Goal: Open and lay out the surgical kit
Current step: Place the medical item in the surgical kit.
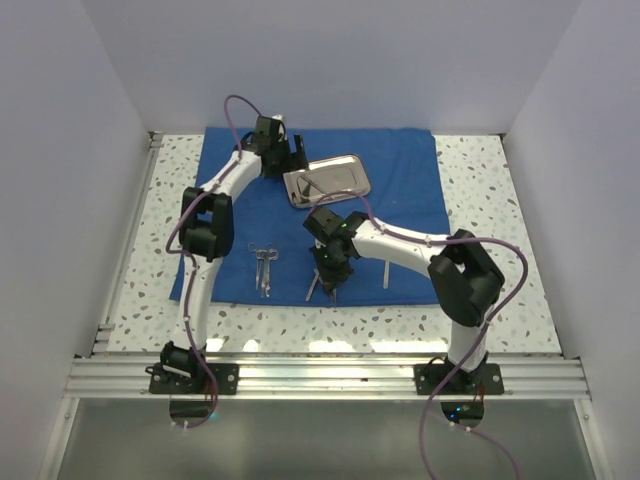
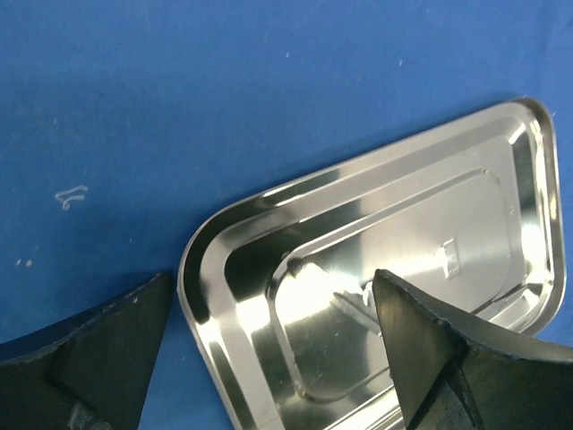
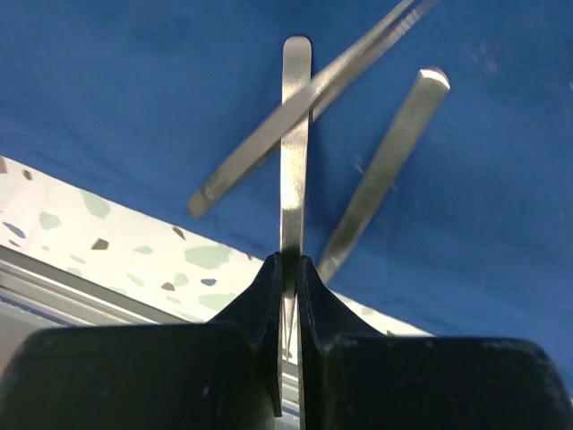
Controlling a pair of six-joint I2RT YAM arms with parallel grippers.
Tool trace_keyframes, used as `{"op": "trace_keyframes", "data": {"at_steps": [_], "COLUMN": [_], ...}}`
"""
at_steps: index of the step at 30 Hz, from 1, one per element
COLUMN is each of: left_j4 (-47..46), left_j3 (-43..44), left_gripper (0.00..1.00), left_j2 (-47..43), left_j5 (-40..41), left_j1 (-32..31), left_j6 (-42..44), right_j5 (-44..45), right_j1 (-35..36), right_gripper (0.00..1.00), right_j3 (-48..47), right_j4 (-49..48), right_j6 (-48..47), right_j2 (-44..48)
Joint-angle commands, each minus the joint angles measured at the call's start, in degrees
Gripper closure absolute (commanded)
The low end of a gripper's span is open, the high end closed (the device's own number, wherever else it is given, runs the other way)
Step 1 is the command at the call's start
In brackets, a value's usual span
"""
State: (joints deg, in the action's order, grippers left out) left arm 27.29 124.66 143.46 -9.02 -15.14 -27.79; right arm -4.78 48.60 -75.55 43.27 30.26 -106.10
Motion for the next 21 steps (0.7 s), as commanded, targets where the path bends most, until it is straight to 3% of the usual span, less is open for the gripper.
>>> {"op": "trace_keyframes", "data": {"at_steps": [1, 5, 6, 7, 8, 9, 12, 21], "left_j4": [-4.6, -5.9, -6.3, -6.7, -7.8, -8.3, -9.4, -8.6], "left_j3": [3.8, 7.0, 7.2, 7.1, 6.9, 6.8, 7.5, 4.3], "left_gripper": [0.02, 0.0, 0.0, 0.0, 0.0, 0.0, 0.0, 0.0], "left_j2": [2.5, 4.0, 4.0, 3.8, 3.7, 3.5, 3.1, -5.6], "left_j5": [-1.7, -2.5, -2.6, -2.8, -2.8, -2.8, -2.8, -0.2], "left_j1": [0.1, 0.1, 0.1, 0.1, 0.2, 0.2, 0.9, 5.9], "left_j6": [-2.6, -4.3, -4.5, -4.6, -4.7, -4.8, -5.3, -3.2], "right_j5": [-2.1, -1.9, -2.3, -2.4, -2.4, -2.7, -2.8, 4.6], "right_j1": [0.4, 0.4, 0.4, 0.4, 0.4, 0.4, 0.3, -0.2], "right_gripper": [1.0, 1.0, 0.96, 0.88, 0.7, 0.6, 0.4, 0.28], "right_j3": [-4.9, -8.5, -8.6, -8.8, -9.0, -9.1, -11.6, -23.3], "right_j4": [-0.6, 1.2, 1.3, 1.3, 1.2, 0.9, 2.8, 15.0], "right_j6": [-2.9, -4.4, -4.6, -4.9, -4.9, -5.0, -5.8, -13.0], "right_j2": [-2.2, -4.2, -4.2, -4.0, -3.8, -3.1, -2.3, 4.2]}}
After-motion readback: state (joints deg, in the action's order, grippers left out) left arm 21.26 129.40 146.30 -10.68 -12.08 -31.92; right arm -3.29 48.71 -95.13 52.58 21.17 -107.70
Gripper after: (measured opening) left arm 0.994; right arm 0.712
